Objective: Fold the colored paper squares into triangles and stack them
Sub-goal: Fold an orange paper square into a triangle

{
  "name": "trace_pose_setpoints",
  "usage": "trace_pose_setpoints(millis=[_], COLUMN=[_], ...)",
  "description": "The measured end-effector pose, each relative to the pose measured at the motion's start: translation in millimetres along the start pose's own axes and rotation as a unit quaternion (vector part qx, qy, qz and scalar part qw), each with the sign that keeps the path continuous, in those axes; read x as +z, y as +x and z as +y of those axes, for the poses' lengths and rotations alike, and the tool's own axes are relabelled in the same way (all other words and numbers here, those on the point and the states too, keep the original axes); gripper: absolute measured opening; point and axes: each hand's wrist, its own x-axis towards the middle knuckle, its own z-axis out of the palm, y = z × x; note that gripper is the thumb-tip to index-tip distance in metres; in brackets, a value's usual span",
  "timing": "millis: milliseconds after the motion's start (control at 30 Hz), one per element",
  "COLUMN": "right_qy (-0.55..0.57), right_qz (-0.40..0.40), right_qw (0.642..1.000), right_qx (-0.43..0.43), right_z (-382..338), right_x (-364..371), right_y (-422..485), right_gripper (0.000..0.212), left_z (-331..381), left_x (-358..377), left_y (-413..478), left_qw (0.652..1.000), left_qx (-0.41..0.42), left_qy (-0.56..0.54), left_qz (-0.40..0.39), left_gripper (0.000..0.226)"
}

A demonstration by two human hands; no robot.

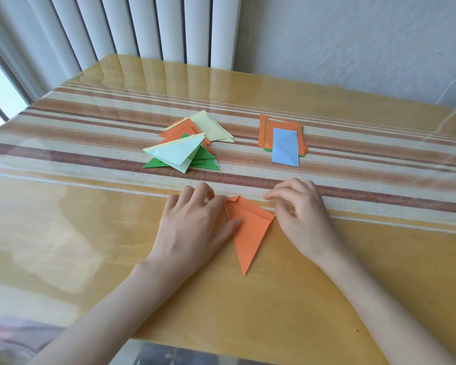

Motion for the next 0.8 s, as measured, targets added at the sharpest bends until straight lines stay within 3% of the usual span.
trace_pose_setpoints(millis=[67, 100, 200, 367, 500, 667, 800], right_qy=[0.007, -0.024, -0.047, -0.048, 0.034, 0.112, 0.069], right_qz=[-0.022, -0.026, -0.024, -0.025, -0.017, -0.003, 0.007], right_qw=[0.996, 0.994, 0.992, 0.992, 0.991, 0.988, 0.998], right_qx=[0.087, 0.101, 0.115, 0.117, 0.130, 0.110, 0.010], right_z=[-4, -6, -13, -18, -18, -18, -10], right_x=[-2, -1, 3, 9, 6, 1, 3], right_y=[-9, -13, -21, -26, -22, -19, -21], right_gripper=[0.015, 0.020, 0.032, 0.027, 0.015, 0.023, 0.020], left_z=[0, 0, 1, -1, -8, -13, -17], left_x=[-1, -1, -1, -1, -1, -2, -2], left_y=[7, 11, 20, 26, 28, 28, 32], left_qw=[1.000, 1.000, 0.998, 0.986, 0.978, 0.967, 0.963], left_qx=[-0.013, -0.017, -0.033, -0.081, -0.086, -0.051, 0.013], left_qy=[-0.018, -0.023, -0.046, -0.130, -0.177, -0.235, -0.249], left_qz=[-0.004, -0.011, -0.033, -0.060, -0.074, -0.090, -0.103], left_gripper=[0.047, 0.045, 0.037, 0.029, 0.016, 0.015, 0.018])
